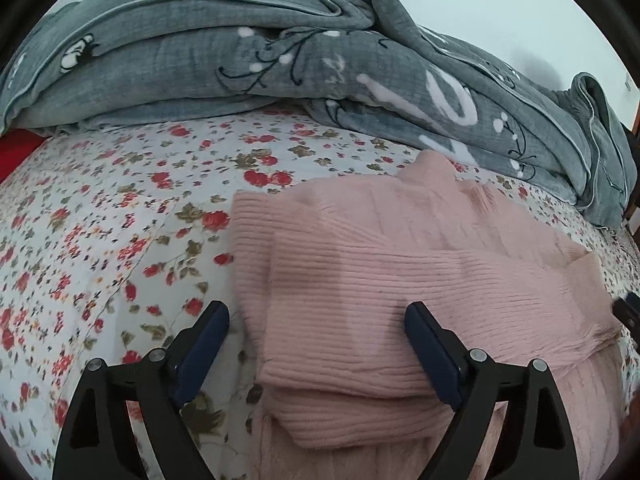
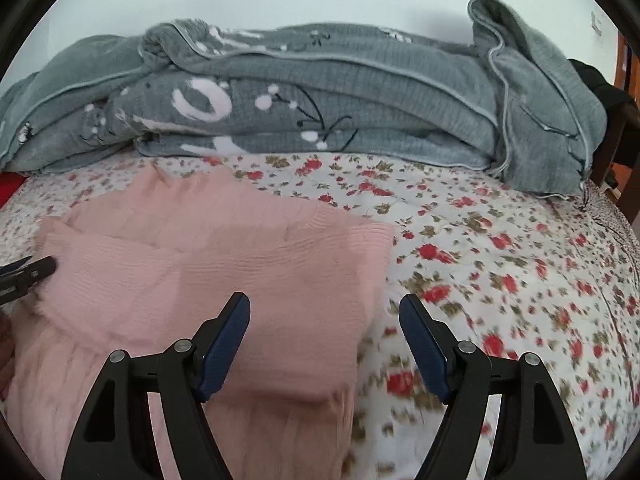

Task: Fold small clothes

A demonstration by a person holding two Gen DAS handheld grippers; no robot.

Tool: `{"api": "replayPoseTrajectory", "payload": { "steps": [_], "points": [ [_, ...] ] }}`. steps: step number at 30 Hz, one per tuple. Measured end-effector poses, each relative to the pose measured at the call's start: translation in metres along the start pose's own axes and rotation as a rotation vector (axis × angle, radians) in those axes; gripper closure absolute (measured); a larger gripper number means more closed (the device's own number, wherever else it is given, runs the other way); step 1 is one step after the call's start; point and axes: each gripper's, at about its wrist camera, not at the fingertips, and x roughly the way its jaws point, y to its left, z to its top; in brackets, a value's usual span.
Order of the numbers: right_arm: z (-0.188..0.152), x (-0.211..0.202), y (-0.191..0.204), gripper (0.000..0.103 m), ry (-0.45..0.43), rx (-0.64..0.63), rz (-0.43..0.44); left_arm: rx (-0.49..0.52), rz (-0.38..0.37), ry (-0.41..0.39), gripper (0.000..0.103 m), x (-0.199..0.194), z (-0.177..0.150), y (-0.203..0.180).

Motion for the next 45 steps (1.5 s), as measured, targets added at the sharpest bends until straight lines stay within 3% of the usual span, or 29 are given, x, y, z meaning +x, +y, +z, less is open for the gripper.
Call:
{"api": "replayPoseTrajectory", "payload": {
  "steps": [6, 14, 18, 27, 31, 35, 38, 45],
  "points": [
    [-0.034, -0.046, -0.005, 0.027, -0.017, -0.012, 0.020, -0.022, 0.030, -0.021, 0.013, -0.014, -0.012, 0.007],
    [-0.080, -0.088, -0.020, 0.029, -0.025, 0.035, 0.055, -0.088, -0.016, -0.019, 0.013, -0.038, -0.043, 0.033],
    [-0.099, -0.101, -0.022, 0.036, -0.022, 0.047, 0.031, -0.009, 0.031, -0.027, 0.015, -0.053, -0.061, 0.026],
    [-0.152, -0.118, -0.024, 0.044, 0.052, 0.108, 0.123, 0.111, 0.128, -0.074, 0.014, -0.084, -0.099, 0.013],
    [-0.168, -0.129, -0.026, 0.045, 0.058, 0.124, 0.157, 0.049, 0.086, -0.063, 0.014, -0.094, -0.109, 0.027],
    [-0.179, -0.140, -0.025, 0.046, 0.062, 0.103, 0.179, 0.075, 0.097, -0.070, 0.014, -0.112, -0.125, 0.024],
    [-0.191, -0.151, -0.025, 0.047, 0.065, 0.081, 0.196, 0.042, 0.016, -0.013, 0.014, -0.130, -0.142, 0.029],
    [-0.216, -0.163, -0.025, 0.058, 0.091, 0.072, 0.229, 0.062, -0.029, 0.016, 0.020, -0.178, -0.194, 0.037]
  ]
}}
